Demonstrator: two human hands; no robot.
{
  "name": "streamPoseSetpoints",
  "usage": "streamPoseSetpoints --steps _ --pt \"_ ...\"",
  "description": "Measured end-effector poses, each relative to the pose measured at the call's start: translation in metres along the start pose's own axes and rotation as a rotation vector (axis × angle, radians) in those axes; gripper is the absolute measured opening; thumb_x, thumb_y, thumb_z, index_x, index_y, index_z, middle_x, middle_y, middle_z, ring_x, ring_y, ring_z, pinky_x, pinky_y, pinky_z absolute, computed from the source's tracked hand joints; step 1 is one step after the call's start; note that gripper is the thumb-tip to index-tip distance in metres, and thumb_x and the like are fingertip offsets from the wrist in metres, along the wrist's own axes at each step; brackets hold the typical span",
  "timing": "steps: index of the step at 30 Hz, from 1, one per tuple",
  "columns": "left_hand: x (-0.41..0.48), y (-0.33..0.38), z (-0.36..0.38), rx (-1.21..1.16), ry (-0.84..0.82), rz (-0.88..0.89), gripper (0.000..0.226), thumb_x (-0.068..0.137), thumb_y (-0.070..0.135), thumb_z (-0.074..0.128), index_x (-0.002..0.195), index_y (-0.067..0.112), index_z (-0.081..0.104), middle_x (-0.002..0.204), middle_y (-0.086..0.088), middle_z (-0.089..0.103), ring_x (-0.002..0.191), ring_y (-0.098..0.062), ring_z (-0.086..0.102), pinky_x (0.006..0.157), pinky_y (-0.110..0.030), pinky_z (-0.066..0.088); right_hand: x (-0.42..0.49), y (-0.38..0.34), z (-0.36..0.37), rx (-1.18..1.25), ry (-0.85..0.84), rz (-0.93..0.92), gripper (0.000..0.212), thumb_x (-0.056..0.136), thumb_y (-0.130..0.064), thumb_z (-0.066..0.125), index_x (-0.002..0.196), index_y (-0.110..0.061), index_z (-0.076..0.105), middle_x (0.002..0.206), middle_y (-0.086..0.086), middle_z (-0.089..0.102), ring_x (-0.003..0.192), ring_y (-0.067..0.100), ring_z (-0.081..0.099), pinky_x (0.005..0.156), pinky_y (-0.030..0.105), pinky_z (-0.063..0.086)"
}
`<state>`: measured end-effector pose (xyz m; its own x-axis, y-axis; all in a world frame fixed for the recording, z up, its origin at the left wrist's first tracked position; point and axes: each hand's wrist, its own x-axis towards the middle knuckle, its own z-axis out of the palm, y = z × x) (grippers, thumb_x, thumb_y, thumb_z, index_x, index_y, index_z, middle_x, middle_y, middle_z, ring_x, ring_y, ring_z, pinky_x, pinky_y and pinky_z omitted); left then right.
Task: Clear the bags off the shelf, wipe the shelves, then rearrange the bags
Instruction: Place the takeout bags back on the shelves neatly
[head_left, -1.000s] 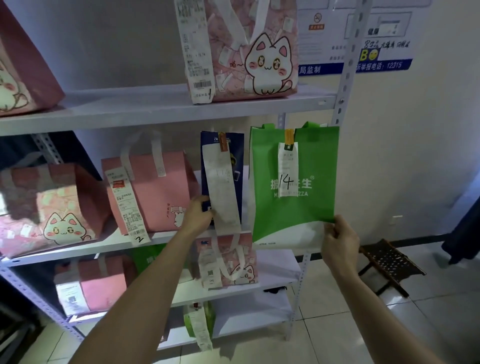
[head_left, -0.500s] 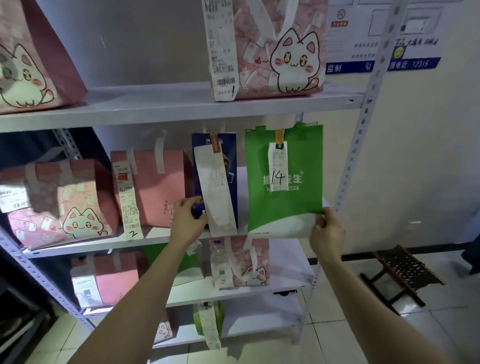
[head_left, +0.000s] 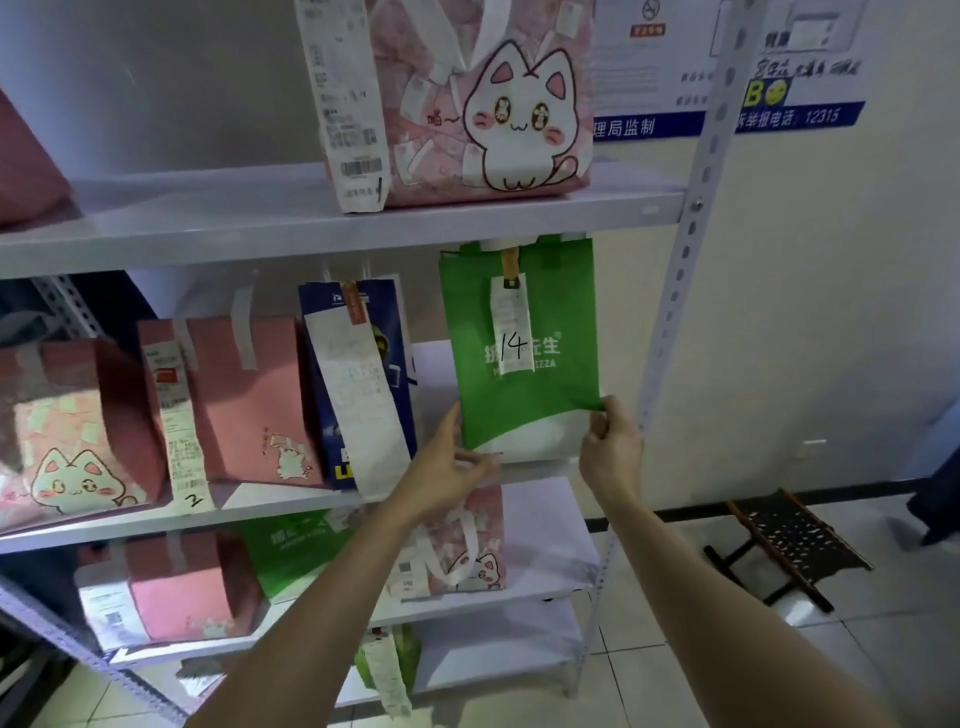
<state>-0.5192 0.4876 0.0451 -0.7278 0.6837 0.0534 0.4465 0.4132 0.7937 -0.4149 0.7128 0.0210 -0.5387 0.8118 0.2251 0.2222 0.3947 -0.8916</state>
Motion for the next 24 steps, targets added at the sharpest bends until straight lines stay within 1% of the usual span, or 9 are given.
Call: streamPoseSetpoints --steps 1,3,6,10,13,16,18,20,24 --pt "0.003 0.0 0.006 -0.01 0.008 -0.02 0.105 0.096 0.051 0.077 0.171 0.041 0.005 0.168 0.004 0.044 0.12 -0.003 0.066 0.105 -0.044 0.059 0.003 0.006 0.002 -0.026 -0.046 0.002 0.026 0.106 -0.008 0.037 0.103 -0.022 0.057 0.086 0.004 0.065 0.072 0.022 0.062 0.056 0.039 0.051" --pt "0.005 -0.001 0.017 -0.015 0.03 -0.084 0.106 0.095 0.047 0.079 0.172 0.035 0.007 0.158 0.005 0.054 0.125 -0.01 0.066 0.109 -0.047 0.057 0.007 0.018 0.005 -0.086 -0.142 0.005 0.02 0.105 -0.005 0.04 0.106 -0.016 0.056 0.087 0.005 0.064 0.076 0.024 0.062 0.06 0.04 0.05" --pt "0.006 -0.003 0.026 -0.014 0.069 -0.146 0.106 0.095 0.041 0.082 0.172 0.032 0.01 0.149 0.006 0.062 0.122 -0.013 0.069 0.108 -0.049 0.057 0.013 0.027 0.005 -0.099 -0.225 -0.005 0.016 0.105 -0.003 0.042 0.106 -0.014 0.054 0.088 -0.001 0.061 0.077 0.018 0.059 0.055 0.031 0.043" --pt "0.007 0.001 0.024 -0.011 0.11 -0.142 0.096 0.095 0.035 0.083 0.168 0.031 0.021 0.15 0.006 0.061 0.113 -0.007 0.07 0.1 -0.042 0.06 0.022 0.024 -0.003 -0.125 -0.308 -0.023 0.024 0.104 -0.005 0.044 0.122 -0.017 0.054 0.101 -0.005 0.061 0.083 0.006 0.057 0.057 0.023 0.043" --pt "0.006 0.005 0.024 -0.022 0.127 -0.149 0.095 0.094 0.033 0.084 0.168 0.031 0.024 0.147 0.004 0.063 0.118 -0.013 0.07 0.103 -0.048 0.061 0.029 0.019 -0.009 -0.196 -0.386 -0.05 0.032 0.103 -0.003 0.047 0.133 -0.014 0.051 0.11 -0.001 0.061 0.086 0.016 0.058 0.052 0.014 0.038" --pt "0.004 0.008 0.027 -0.022 0.131 -0.166 0.1 0.094 0.034 0.084 0.17 0.032 0.018 0.149 0.005 0.061 0.124 -0.014 0.068 0.104 -0.046 0.06 0.038 0.014 -0.012 -0.245 -0.472 -0.07 0.043 0.099 -0.002 0.05 0.14 -0.013 0.048 0.123 0.009 0.064 0.095 0.024 0.056 0.052 0.018 0.037" --pt "0.001 0.009 0.031 -0.014 0.136 -0.166 0.099 0.096 0.025 0.082 0.171 0.03 0.018 0.154 0.003 0.057 0.127 -0.014 0.066 0.102 -0.041 0.061 0.041 0.012 -0.014 -0.278 -0.552 -0.072 0.052 0.098 -0.005 0.058 0.146 -0.014 0.042 0.13 0.011 0.063 0.103 0.028 0.058 0.061 0.024 0.047" --pt "-0.001 0.011 0.033 -0.006 0.147 -0.175 0.095 0.097 0.015 0.079 0.171 0.027 0.02 0.159 0.0 0.053 0.13 -0.017 0.065 0.102 -0.041 0.061 0.041 0.012 -0.018 -0.298 -0.623 -0.055 0.063 0.097 -0.012 0.067 0.152 -0.014 0.037 0.135 0.013 0.061 0.116 0.033 0.061 0.082 0.038 0.055" --pt "-0.007 0.017 0.032 0.0 0.169 -0.172 0.091 0.099 0.015 0.078 0.169 0.025 0.022 0.159 0.003 0.05 0.128 -0.018 0.066 0.097 -0.036 0.062 0.037 0.015 -0.025 -0.237 -0.575 -0.043 0.07 0.096 -0.018 0.073 0.156 -0.011 0.036 0.146 0.013 0.056 0.128 0.034 0.058 0.103 0.046 0.054"
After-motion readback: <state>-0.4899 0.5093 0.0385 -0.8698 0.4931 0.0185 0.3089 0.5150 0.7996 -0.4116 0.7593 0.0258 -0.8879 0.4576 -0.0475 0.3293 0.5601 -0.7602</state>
